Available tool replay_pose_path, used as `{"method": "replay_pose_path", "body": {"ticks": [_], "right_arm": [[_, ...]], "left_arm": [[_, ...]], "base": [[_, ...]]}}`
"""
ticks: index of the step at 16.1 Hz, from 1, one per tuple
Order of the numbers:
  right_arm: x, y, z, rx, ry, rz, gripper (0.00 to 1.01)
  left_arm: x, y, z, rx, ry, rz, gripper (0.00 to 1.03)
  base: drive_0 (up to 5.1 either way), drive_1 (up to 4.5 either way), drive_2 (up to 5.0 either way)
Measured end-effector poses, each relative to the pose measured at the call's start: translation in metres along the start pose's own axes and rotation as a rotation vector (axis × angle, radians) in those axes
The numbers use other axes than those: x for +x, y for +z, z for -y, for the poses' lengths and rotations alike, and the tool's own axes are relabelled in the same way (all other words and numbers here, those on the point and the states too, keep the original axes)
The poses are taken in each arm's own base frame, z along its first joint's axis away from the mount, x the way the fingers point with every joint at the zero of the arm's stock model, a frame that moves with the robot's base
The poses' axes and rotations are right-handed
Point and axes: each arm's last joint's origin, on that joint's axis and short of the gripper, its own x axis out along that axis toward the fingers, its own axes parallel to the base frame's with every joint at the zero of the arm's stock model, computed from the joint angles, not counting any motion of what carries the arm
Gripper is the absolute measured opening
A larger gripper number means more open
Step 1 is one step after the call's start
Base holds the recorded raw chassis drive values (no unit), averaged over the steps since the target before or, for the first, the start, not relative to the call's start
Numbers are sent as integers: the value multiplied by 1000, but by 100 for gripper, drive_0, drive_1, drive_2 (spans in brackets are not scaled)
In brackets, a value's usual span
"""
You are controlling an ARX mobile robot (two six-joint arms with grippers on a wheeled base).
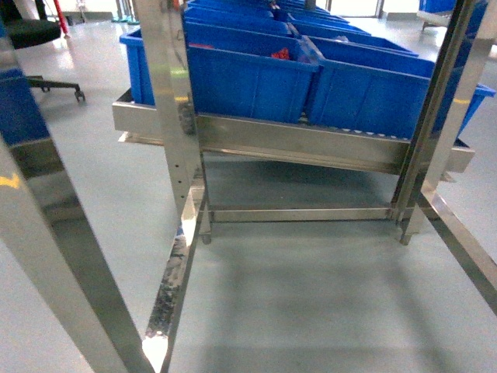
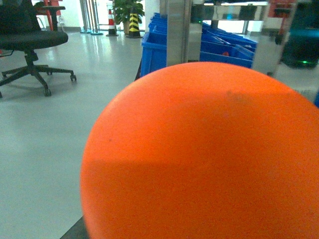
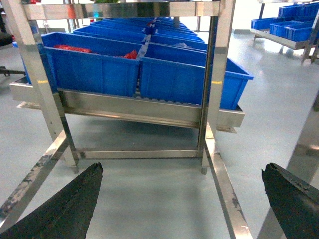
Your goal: Pick capacitor and pack into box
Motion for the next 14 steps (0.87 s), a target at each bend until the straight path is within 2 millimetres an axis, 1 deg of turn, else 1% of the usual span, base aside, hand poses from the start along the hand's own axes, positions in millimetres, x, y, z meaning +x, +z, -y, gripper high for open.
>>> {"method": "replay_pose_path", "body": {"ticks": [14], "right_arm": [[0, 0, 0, 0, 0, -1, 98]], "left_arm": [[0, 0, 0, 6, 0, 0, 44]], "base": [[-496, 250, 250]]}}
